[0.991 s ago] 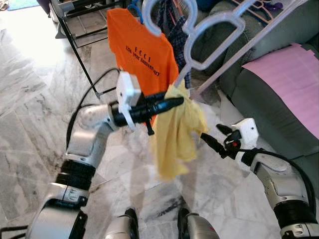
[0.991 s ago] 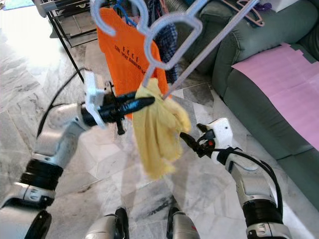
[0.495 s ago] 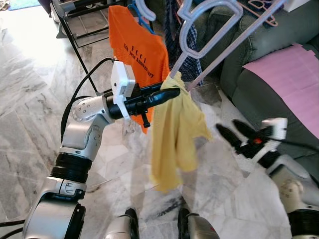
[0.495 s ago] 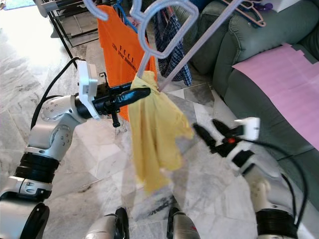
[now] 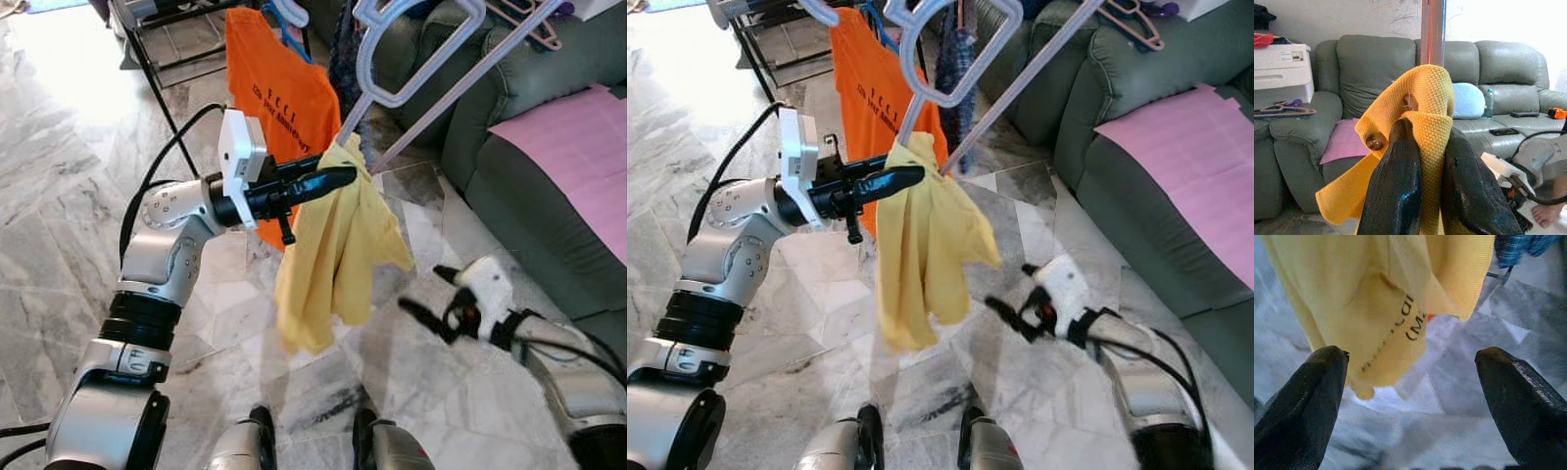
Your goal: Hang hanger
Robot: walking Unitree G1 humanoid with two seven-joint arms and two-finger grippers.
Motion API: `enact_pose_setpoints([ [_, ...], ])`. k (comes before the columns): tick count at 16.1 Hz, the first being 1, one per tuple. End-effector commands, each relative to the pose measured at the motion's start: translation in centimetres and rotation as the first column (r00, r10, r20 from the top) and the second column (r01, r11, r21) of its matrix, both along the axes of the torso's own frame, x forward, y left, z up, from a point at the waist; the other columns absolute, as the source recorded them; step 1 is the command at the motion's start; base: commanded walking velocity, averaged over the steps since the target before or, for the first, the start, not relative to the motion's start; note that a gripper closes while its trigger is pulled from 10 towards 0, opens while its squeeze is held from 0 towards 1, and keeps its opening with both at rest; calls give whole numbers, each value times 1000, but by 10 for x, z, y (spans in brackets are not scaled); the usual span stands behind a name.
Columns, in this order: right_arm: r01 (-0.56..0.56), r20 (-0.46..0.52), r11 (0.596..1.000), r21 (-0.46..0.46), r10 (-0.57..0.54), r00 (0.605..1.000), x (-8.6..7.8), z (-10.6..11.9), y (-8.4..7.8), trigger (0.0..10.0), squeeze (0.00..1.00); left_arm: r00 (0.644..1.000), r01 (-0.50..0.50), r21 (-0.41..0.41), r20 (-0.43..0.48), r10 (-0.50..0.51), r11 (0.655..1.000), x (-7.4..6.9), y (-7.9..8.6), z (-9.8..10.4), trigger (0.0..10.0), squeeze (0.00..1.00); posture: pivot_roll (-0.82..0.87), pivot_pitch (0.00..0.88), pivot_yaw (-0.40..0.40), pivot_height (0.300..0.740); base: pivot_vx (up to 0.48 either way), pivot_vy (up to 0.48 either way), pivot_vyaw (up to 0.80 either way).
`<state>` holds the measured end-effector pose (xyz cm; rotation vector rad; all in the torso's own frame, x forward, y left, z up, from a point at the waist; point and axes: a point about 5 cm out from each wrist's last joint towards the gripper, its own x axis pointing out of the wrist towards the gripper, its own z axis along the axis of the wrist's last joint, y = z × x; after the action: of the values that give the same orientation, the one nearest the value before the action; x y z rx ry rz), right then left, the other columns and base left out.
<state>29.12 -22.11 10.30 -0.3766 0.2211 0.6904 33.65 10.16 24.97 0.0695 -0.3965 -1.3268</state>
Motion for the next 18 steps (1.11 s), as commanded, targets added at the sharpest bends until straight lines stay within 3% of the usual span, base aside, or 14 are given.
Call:
enact_pose_setpoints([
  [1,-23,3,997,-74,24,1000,-3,-2,-8,10000,0,999,19,-18,45,-18,1000,-2,2,12,10000,0,-127,270,45,740,0,0,0],
  [2,-32,2,994,-107,33,999,-3,-2,-12,10000,0,999,22,-16,46,-21,1000,-2,2,12,10000,0,-128,270,45,740,0,0,0],
  [3,-49,29,968,-246,58,998,-3,-3,-23,10000,0,999,25,-13,46,-25,1000,-1,2,13,10000,0,-128,270,45,740,0,0,0],
  [8,-60,136,898,-436,131,982,0,8,-36,10000,0,998,48,5,40,-48,999,-2,4,13,10000,0,-129,271,45,740,0,0,0],
  [10,-54,203,863,-502,179,963,4,14,-33,10000,0,998,55,13,35,-56,998,-3,4,12,10000,0,-128,270,47,740,0,0,0],
  [15,-31,313,830,-558,245,918,17,21,-17,10000,0,994,105,30,21,-106,994,-8,1,11,10000,0,-118,271,57,740,0,0,0],
  [18,-62,354,844,-533,289,890,29,25,7,10000,0,992,122,34,21,-123,992,-10,0,11,10000,0,-114,270,54,740,0,0,0],
])
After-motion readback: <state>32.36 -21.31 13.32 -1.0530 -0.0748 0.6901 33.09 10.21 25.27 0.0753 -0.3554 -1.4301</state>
